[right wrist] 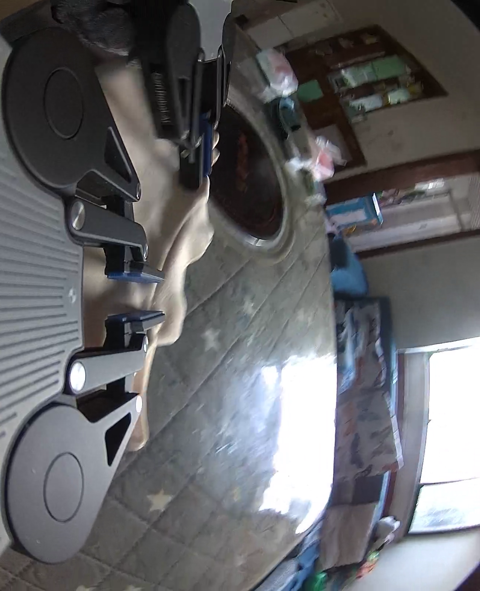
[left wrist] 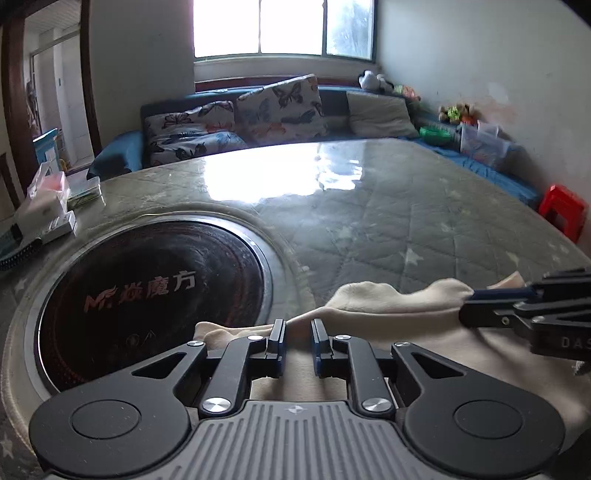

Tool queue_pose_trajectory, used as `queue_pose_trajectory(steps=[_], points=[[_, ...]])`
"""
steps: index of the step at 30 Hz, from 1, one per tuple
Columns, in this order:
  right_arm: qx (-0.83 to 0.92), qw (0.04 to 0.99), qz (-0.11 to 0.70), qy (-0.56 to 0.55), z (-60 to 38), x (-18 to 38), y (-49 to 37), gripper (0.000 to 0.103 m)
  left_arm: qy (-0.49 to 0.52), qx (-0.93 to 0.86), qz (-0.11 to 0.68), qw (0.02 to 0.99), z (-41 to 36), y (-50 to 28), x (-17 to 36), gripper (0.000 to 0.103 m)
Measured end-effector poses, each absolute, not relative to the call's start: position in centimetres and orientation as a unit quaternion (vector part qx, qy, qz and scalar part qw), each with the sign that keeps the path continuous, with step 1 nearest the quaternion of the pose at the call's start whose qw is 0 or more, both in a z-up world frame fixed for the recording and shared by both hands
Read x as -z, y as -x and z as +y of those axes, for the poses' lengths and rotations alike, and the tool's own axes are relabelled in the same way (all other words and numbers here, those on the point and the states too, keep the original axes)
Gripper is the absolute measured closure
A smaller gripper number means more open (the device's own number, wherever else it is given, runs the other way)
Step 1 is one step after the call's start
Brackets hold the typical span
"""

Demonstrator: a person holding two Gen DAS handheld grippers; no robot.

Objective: Fold clothes

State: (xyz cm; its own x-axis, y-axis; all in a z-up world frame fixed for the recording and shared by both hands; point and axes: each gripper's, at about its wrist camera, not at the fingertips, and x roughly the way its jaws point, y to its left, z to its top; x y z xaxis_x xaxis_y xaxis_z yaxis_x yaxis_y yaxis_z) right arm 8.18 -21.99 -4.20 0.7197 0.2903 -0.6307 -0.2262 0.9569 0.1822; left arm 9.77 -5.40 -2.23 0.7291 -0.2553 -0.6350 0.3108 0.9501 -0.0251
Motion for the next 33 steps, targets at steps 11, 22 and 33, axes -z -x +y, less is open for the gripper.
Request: queue_pose_trajectory(steps=[11,22,33], points=[[-0.158,0.934,0.318,-0.03,-21.3,2.6,-6.1,0.087,-0.019,0.143,0.3,0.943,-0.4,-5.7,1.3,0.084],[-0.271,0.908,0.316,0.051,-16.1,3.0,-3.5,0.086,0.02,0.12,0.315,0.941,0.6,-4.6,2.5,0.084],[-0.304,0.897,0.302,0.109,-16.2,3.6,1.0,0.085,0.038,0.1,0.305,0.946,2.4,-0.4,1.7,0.084]])
